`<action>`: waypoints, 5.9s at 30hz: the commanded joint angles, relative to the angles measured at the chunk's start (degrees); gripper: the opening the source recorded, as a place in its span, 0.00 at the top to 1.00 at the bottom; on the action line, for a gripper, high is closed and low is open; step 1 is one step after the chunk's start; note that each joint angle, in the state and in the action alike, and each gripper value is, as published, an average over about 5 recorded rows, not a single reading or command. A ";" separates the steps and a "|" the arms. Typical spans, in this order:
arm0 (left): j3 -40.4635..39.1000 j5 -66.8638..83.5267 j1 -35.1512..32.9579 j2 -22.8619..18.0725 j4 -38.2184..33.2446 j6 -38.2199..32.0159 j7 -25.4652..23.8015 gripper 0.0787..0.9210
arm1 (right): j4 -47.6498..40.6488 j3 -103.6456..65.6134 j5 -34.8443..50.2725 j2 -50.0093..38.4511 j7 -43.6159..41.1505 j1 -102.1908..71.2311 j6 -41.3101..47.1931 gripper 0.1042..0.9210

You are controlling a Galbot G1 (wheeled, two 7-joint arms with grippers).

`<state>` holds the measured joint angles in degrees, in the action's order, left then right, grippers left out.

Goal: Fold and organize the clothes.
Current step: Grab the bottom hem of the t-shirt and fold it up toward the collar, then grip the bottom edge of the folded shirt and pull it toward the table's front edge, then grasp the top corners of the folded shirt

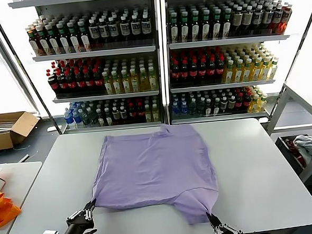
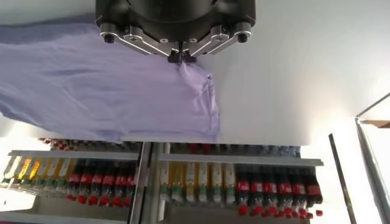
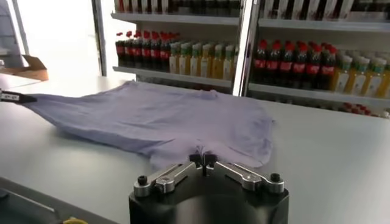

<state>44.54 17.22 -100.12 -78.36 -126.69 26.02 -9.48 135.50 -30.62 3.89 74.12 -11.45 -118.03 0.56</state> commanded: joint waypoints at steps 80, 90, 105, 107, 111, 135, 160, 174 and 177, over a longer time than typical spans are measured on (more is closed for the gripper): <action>-6.06 6.81 21.49 7.62 20.94 6.97 1.29 0.46 | -23.30 11.34 11.78 -2.36 21.00 36.41 23.23 0.45; -4.60 6.48 18.17 7.58 18.25 6.98 -0.04 0.80 | -21.70 10.75 11.93 -3.07 18.51 34.51 21.42 0.80; 1.35 2.34 0.28 4.42 3.61 7.05 -2.04 0.98 | -7.04 8.52 8.65 -4.94 15.51 16.25 19.49 0.99; 2.39 0.80 -2.77 3.68 1.74 7.06 -2.29 0.98 | -5.07 7.86 6.67 -4.76 14.38 12.51 18.99 0.99; 3.68 -2.61 -6.34 2.67 0.02 7.07 -2.96 0.98 | -3.71 7.57 2.79 -4.59 13.14 8.64 17.91 0.99; 15.73 8.09 2.58 18.11 0.61 7.08 -3.02 0.34 | -10.25 -6.59 22.34 -15.96 3.05 34.65 21.68 0.34; -12.85 12.45 35.56 26.83 32.69 6.98 -8.37 0.12 | -58.89 22.56 17.06 -1.18 -0.07 81.48 30.51 0.12; -15.77 13.12 42.57 25.02 39.77 6.89 -8.51 0.12 | -64.35 24.37 14.67 2.46 0.24 82.58 29.91 0.12; -16.45 13.11 43.46 24.73 41.32 6.92 -8.54 0.12 | -65.52 24.12 14.75 2.90 0.23 83.13 29.82 0.12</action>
<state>31.52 29.91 -63.02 -53.75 -91.95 32.93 -17.77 74.52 -7.89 19.64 75.24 -11.09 -37.18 30.10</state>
